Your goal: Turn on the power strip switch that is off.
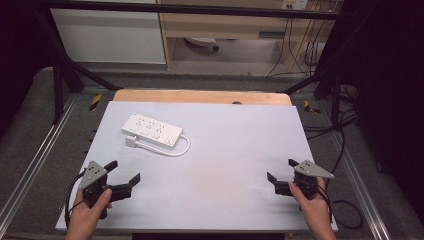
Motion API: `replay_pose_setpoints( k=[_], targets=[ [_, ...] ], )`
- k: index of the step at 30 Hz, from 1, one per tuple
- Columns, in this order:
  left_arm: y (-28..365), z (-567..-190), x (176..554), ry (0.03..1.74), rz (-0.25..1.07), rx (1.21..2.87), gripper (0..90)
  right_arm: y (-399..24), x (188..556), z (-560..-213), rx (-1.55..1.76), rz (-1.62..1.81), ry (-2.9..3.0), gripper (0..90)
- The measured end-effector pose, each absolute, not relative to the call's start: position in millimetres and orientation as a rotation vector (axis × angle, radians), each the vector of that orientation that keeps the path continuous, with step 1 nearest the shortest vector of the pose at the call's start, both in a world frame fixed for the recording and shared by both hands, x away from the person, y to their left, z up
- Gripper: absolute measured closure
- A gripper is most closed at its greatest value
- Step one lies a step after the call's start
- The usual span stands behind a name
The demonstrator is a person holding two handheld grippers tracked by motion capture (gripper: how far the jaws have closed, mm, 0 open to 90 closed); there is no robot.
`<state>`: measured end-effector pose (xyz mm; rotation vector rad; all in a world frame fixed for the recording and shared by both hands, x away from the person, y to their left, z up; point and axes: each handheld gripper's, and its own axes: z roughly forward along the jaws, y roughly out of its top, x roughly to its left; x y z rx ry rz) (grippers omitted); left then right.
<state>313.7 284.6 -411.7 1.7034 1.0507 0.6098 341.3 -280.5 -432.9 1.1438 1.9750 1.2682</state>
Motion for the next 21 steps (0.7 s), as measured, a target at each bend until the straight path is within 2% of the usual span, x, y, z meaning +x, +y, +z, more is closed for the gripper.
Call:
replay_pose_setpoints(
  k=[21],
  targets=[
    [285.9,-408.4,312.1,1.055,0.576,1.697,5.8,-271.4,336.9,-428.9,1.137,1.321,1.993,4.6]
  ],
)
